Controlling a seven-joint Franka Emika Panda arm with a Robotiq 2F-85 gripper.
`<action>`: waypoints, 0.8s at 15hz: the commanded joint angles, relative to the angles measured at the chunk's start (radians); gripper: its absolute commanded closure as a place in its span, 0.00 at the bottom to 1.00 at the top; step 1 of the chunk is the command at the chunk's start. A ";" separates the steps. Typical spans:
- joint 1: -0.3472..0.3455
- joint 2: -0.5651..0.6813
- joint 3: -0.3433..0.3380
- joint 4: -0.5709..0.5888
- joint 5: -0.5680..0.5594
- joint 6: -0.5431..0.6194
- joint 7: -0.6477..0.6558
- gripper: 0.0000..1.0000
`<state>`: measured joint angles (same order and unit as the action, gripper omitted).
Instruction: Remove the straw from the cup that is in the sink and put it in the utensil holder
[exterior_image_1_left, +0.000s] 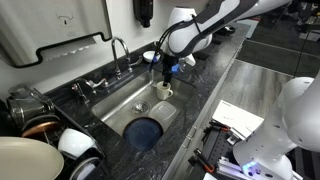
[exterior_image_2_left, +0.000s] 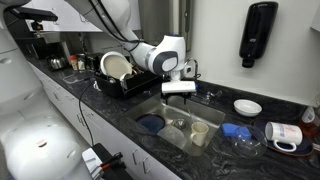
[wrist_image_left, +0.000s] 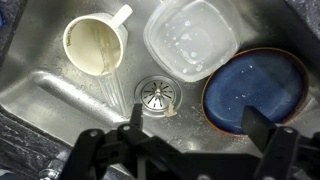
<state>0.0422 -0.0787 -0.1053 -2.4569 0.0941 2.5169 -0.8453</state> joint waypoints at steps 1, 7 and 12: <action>-0.016 0.000 0.017 0.002 0.001 -0.002 -0.001 0.00; 0.010 -0.036 0.021 0.001 0.169 0.060 -0.053 0.00; 0.039 0.005 0.023 0.016 0.340 0.128 -0.183 0.00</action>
<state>0.0714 -0.1084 -0.0846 -2.4477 0.3581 2.5808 -0.9386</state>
